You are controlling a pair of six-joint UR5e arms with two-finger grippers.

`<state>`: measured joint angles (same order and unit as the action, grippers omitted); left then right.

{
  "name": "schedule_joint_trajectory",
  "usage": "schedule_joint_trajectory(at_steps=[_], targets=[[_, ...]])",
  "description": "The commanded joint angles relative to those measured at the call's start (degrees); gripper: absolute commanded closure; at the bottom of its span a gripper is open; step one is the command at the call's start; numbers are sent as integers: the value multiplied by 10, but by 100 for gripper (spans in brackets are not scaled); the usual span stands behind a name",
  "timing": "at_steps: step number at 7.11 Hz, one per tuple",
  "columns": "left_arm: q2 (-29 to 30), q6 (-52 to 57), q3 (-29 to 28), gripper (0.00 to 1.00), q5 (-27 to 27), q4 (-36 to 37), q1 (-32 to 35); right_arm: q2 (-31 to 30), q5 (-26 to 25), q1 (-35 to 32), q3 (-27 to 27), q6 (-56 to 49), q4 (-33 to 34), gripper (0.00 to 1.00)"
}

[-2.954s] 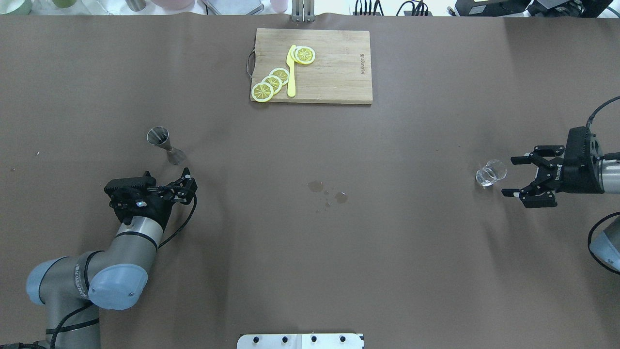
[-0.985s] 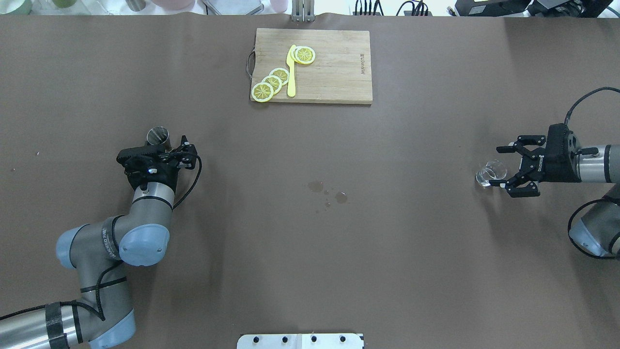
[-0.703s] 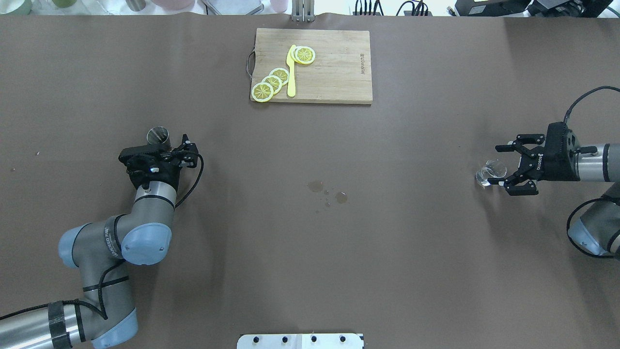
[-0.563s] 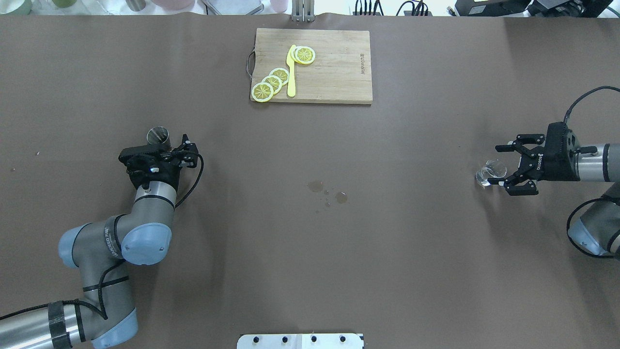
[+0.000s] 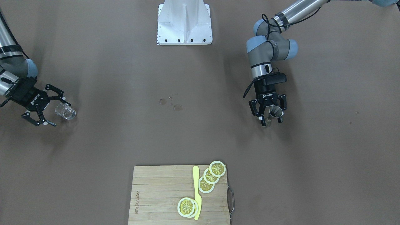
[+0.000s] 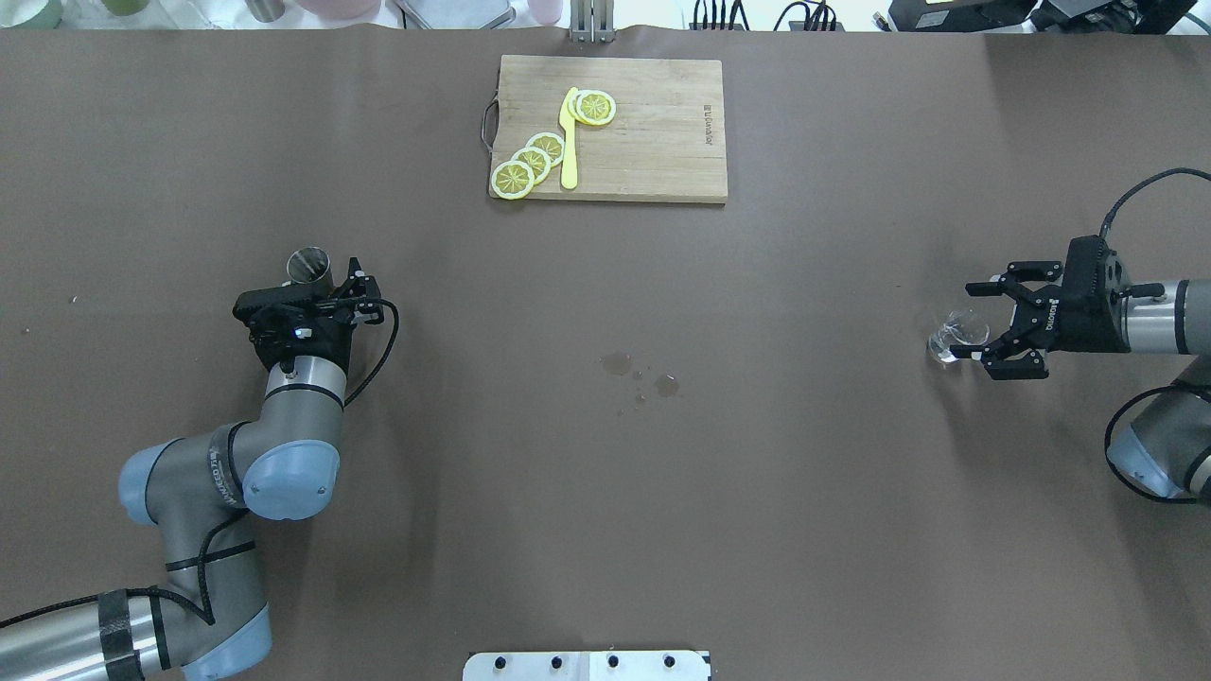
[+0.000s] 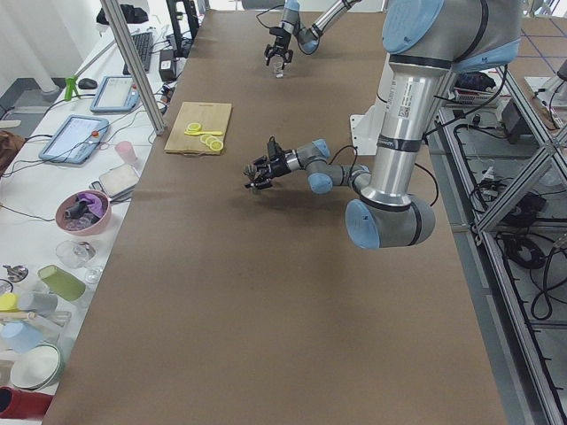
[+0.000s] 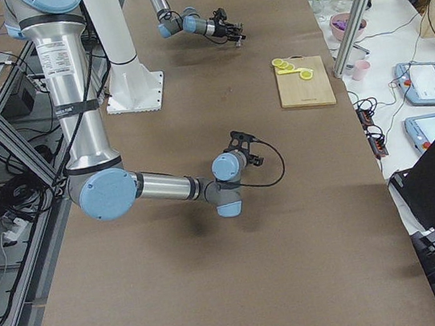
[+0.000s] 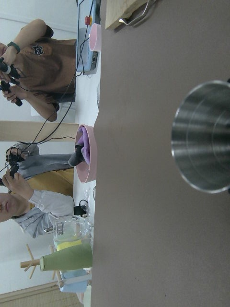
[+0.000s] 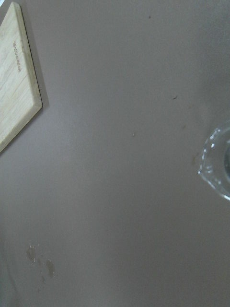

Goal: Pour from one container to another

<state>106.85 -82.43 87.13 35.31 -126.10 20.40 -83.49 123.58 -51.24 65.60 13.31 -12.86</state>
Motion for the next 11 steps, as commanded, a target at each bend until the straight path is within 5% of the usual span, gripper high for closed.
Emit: schedule_joint_trajectory(at_steps=[1, 6, 11], targets=[[0, -2, -6, 29, -12, 1, -4, 0, -1, 3, 4, 15, -2, 4], [8, -4, -25, 33, -37, 0, -15, 0, -25, 24, -1, 22, -15, 7], [9, -37, -36, 42, -37, 0, -16, -7, -36, 31, -3, 24, -28, 30]])
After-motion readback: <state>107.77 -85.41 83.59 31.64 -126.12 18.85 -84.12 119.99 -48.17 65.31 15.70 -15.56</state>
